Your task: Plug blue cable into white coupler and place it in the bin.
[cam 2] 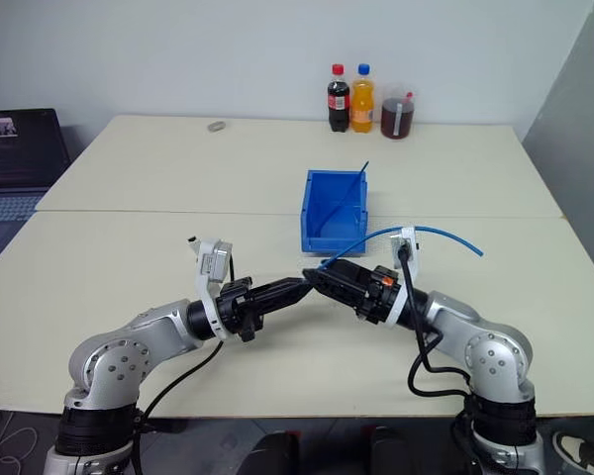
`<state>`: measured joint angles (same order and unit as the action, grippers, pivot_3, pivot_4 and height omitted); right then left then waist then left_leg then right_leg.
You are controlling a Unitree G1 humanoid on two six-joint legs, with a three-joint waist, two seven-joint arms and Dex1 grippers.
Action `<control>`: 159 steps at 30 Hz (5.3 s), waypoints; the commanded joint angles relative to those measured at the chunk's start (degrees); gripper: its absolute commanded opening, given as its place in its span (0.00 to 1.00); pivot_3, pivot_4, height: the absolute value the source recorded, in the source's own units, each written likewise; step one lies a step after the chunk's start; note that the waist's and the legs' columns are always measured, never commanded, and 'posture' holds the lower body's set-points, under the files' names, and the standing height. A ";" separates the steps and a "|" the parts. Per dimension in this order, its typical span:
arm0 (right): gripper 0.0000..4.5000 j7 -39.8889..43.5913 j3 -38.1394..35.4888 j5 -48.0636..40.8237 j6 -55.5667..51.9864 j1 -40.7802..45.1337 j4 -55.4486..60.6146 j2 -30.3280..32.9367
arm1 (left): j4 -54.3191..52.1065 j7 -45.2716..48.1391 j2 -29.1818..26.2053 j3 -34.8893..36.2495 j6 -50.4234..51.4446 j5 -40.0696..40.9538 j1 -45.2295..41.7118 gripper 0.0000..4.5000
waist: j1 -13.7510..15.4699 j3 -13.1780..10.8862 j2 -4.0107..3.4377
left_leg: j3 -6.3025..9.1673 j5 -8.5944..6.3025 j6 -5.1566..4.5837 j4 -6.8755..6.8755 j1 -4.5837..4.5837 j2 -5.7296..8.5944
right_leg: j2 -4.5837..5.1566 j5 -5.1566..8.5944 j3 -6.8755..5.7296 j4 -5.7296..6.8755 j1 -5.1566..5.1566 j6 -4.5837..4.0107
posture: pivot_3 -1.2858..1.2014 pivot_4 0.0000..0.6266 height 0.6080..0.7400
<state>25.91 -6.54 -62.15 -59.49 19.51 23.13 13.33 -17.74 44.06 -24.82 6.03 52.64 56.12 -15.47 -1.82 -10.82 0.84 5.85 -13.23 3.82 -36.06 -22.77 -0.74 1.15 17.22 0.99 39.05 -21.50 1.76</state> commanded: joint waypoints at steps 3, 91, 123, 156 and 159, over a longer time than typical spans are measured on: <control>0.80 0.56 2.22 -1.23 0.25 1.80 -0.29 0.28 | -2.11 -0.36 -0.50 0.55 -0.34 1.36 -0.14 0.06 | -0.01 0.00 0.00 | 0.00 0.00 0.00 0.01 0.00 0.00 | -0.01 0.00 -0.01 0.00 -0.01 0.00 | 0.52 0.24 1.00; 0.03 5.35 4.77 5.70 5.68 2.94 -3.66 4.57 | 40.46 -48.59 8.03 8.49 -28.27 -48.81 -19.81 0.85 | 0.15 -0.01 0.01 | -0.12 0.01 0.02 0.10 -0.19 0.02 | 0.04 -0.01 0.03 -0.01 -0.27 0.00 | 0.52 0.24 1.00; 0.02 7.89 5.98 10.52 9.22 -1.83 4.33 10.67 | 21.29 10.17 -9.48 -13.62 -34.55 -41.23 -7.44 0.21 | 0.04 -0.02 -0.02 | -0.16 0.10 0.19 0.18 -0.23 0.01 | 0.04 0.01 0.06 -0.05 -0.32 -0.04 | 0.52 0.24 1.00; 0.02 23.17 31.32 45.00 38.85 4.56 -13.39 6.58 | 29.42 32.71 -10.86 -29.21 -48.99 -51.41 -10.84 0.21 | -0.03 0.03 0.00 | -0.11 0.09 0.15 0.09 -0.09 -0.02 | -0.02 0.02 0.02 0.00 -0.18 -0.02 | 0.52 0.24 1.00; 0.02 23.86 31.07 46.19 40.02 4.72 -14.95 6.47 | 29.52 32.58 -10.80 -29.11 -48.99 -51.49 -10.84 0.21 | -0.03 0.05 -0.01 | -0.10 0.09 0.15 0.09 -0.07 -0.02 | -0.02 0.02 0.02 0.01 -0.18 -0.02 | 0.52 0.24 1.00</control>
<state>48.89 24.86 -16.78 -21.13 23.70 8.40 19.95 11.05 74.83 -35.41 -20.78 3.13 6.36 -28.13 -1.85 -10.77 0.83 5.75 -13.14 3.97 -35.97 -22.83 -0.76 1.12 17.24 1.01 39.06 -21.67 1.74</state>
